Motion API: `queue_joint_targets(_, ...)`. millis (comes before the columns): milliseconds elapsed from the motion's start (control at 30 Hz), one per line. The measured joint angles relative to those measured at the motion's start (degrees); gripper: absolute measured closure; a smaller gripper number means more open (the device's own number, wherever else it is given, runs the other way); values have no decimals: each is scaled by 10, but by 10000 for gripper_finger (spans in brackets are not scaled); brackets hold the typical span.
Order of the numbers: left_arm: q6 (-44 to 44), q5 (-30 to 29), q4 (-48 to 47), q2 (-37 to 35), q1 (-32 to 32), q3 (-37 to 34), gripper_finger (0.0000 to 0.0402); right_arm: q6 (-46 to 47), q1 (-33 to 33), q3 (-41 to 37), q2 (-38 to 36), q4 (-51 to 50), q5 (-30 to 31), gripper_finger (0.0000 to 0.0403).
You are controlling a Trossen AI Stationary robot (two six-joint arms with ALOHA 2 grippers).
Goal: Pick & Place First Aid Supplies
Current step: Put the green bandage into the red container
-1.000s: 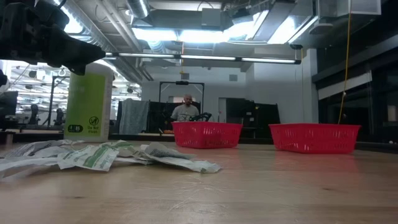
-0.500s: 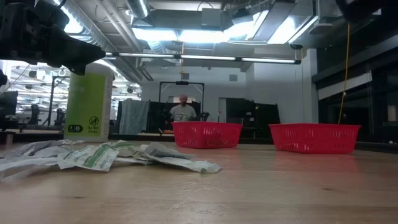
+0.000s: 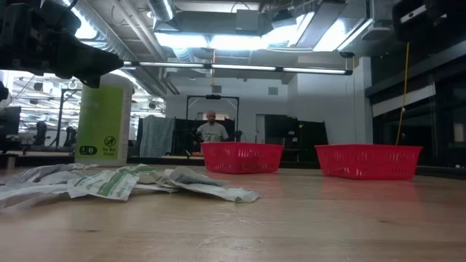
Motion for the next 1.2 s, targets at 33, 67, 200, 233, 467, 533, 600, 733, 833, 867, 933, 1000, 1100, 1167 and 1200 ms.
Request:
queue_joint_targets(33, 0, 0, 0, 0, 0, 0, 313, -8, -5, -5, -14, 0, -19, 276)
queue_joint_targets(67, 0, 0, 0, 0, 0, 0, 313, -13, -9, -12, -30, -1, -32, 276)
queue_joint_targets(200, 0, 0, 0, 0, 0, 0, 313, -32, -26, -30, -89, -24, -42, 276)
queue_joint_targets(233, 0, 0, 0, 0, 0, 0, 313, -36, -30, -31, -101, -38, -43, 276)
queue_joint_targets(467, 0, 0, 0, 0, 0, 0, 313, -70, -66, -36, -194, -128, -42, 276)
queue_joint_targets(533, 0, 0, 0, 0, 0, 0, 313, -72, -76, -36, -220, -154, -42, 276)
queue_joint_targets(600, 0, 0, 0, 0, 0, 0, 313, -72, -84, -36, -249, -181, -43, 276)
queue_joint_targets(733, 0, 0, 0, 0, 0, 0, 313, -83, -94, -36, -307, -232, -57, 276)
queue_joint_targets(833, 0, 0, 0, 0, 0, 0, 313, -110, -100, -37, -309, -234, -76, 276)
queue_joint_targets(867, 0, 0, 0, 0, 0, 0, 313, -116, -102, -38, -307, -228, -82, 276)
queue_joint_targets(933, 0, 0, -2, 0, 0, 0, 313, -126, -106, -49, -309, -210, -84, 276)
queue_joint_targets(1000, 0, 0, 0, 0, 0, 0, 313, -144, -111, -70, -309, -177, -83, 276)
queue_joint_targets(1100, 0, 0, 0, 0, 0, 0, 313, -166, -122, -105, -309, -117, -84, 276)
queue_joint_targets(1167, 0, 0, 0, 0, 0, 0, 313, -172, -133, -115, -307, -121, -83, 276)
queue_joint_targets(1200, 0, 0, -1, 0, 0, 0, 313, -170, -140, -115, -305, -123, -84, 276)
